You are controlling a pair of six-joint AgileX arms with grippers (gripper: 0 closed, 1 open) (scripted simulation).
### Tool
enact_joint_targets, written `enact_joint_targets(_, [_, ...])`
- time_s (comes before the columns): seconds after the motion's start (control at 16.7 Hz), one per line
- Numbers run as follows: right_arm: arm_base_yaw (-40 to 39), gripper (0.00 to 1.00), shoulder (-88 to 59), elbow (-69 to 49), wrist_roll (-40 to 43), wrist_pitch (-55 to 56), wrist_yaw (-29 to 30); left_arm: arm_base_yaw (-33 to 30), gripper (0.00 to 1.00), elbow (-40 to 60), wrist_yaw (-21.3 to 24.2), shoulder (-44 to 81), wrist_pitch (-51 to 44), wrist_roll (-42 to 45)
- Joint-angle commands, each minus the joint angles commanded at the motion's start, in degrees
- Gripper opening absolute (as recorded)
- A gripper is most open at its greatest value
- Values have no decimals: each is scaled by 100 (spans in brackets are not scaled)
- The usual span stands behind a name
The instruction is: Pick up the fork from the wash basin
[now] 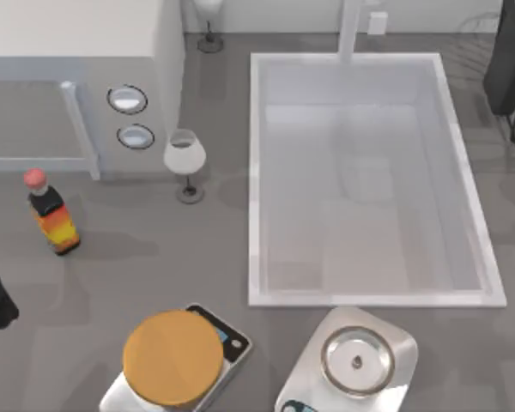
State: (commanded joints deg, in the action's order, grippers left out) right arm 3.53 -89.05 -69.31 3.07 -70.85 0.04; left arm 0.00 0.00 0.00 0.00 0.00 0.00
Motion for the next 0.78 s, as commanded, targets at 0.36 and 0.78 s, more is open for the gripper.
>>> enact_joint_targets(0.36, [-3,0,-298,1327,-17,1728,-3,0,100,0,0,0,0,0])
enact_joint_targets(0.78, [-3,8,-354,1494,-19,1907,-4,0,100,0,0,0,0,0])
